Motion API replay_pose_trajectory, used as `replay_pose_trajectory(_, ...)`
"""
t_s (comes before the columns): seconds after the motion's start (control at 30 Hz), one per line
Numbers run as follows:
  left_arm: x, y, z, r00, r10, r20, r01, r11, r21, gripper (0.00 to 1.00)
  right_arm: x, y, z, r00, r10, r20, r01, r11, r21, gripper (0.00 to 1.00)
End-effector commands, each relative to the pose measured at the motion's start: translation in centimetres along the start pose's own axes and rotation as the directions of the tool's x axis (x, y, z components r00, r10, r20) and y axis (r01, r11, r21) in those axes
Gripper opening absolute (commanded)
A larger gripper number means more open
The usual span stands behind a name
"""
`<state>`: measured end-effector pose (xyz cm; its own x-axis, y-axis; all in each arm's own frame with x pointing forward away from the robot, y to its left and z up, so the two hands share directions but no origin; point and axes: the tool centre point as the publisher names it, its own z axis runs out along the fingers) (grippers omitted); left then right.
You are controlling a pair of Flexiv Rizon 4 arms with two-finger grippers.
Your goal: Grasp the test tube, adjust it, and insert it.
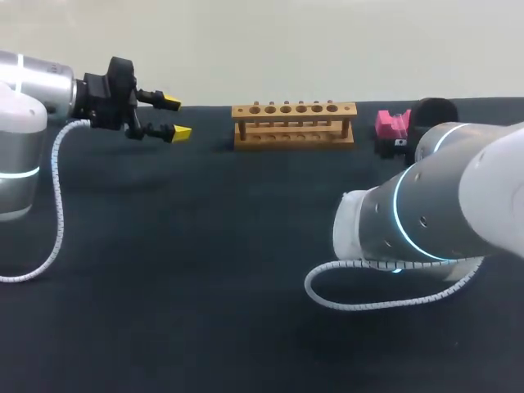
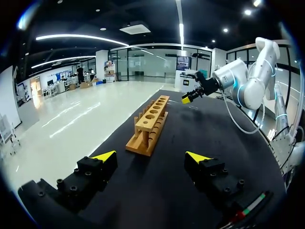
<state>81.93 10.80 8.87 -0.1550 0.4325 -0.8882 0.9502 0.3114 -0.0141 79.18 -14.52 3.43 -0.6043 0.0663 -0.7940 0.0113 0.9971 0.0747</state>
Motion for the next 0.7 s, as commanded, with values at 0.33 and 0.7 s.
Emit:
replay_pose_trajectory(0.33, 0.1, -0.1, 0.0, 1.0, 0.003, 0.005, -0.003, 1.0, -0.003, 1.0, 0.9, -1.3, 1.2, 1.0, -0.006, -0.007, 0.006, 1.0, -0.022, 1.0)
replay_pose_trajectory(0.7, 0.1, -0.1, 0.0, 1.0, 0.003, 0.005, -0.003, 1.0, -0.003, 1.0, 1.7, -1.3, 1.7, 1.0, -0.007, -0.013, 0.007, 0.999, -0.032, 0.96)
